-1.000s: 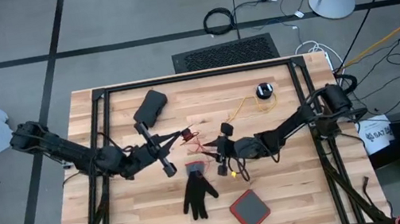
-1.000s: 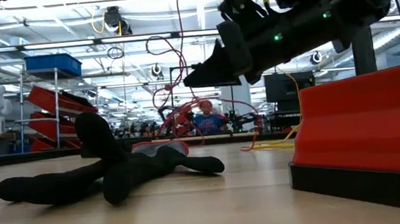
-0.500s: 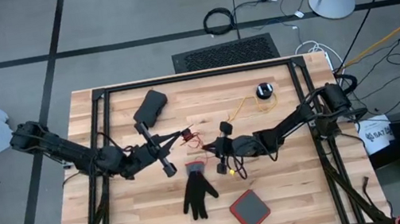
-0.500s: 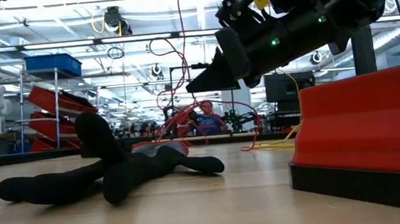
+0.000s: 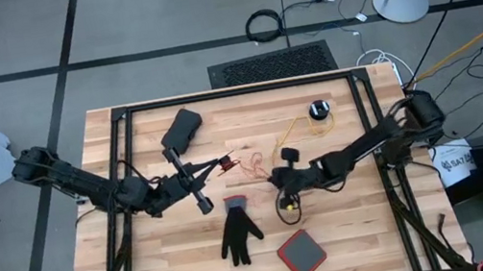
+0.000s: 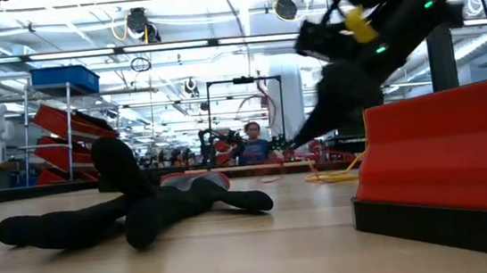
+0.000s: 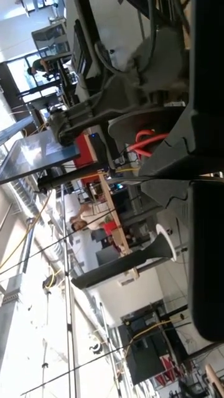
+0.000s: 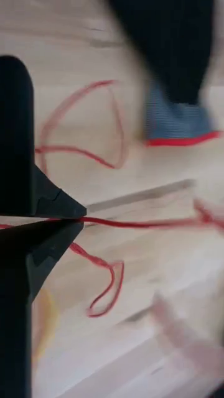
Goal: Coil cords
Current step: Coil the red wire onto the black spool
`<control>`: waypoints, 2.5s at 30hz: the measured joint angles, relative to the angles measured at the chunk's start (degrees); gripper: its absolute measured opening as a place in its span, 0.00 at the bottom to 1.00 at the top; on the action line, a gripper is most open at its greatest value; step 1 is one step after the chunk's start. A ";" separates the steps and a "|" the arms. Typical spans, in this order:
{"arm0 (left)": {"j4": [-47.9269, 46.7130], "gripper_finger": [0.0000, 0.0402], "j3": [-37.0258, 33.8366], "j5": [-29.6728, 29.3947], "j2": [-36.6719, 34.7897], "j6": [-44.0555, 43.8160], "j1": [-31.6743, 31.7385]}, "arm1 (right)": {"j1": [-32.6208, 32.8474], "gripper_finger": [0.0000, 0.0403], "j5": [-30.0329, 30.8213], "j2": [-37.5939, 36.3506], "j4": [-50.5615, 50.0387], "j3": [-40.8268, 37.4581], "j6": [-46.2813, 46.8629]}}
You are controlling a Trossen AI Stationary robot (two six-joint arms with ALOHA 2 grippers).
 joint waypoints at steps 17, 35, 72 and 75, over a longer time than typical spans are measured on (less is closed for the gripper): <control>-0.02 0.00 0.00 -0.25 0.00 0.05 0.00 | 15.05 0.00 -10.80 -17.30 -53.68 0.02 26.89; -0.07 0.00 0.00 -0.60 0.00 0.05 0.00 | 26.52 0.00 -32.88 -17.65 -78.64 0.00 43.26; -0.04 0.00 0.00 -0.65 0.00 -0.06 0.00 | 42.74 0.29 -0.47 -17.65 -60.04 4.02 57.73; -0.04 0.00 0.00 -0.65 0.00 -0.08 0.00 | 41.45 0.29 11.54 -17.65 -56.69 4.04 53.86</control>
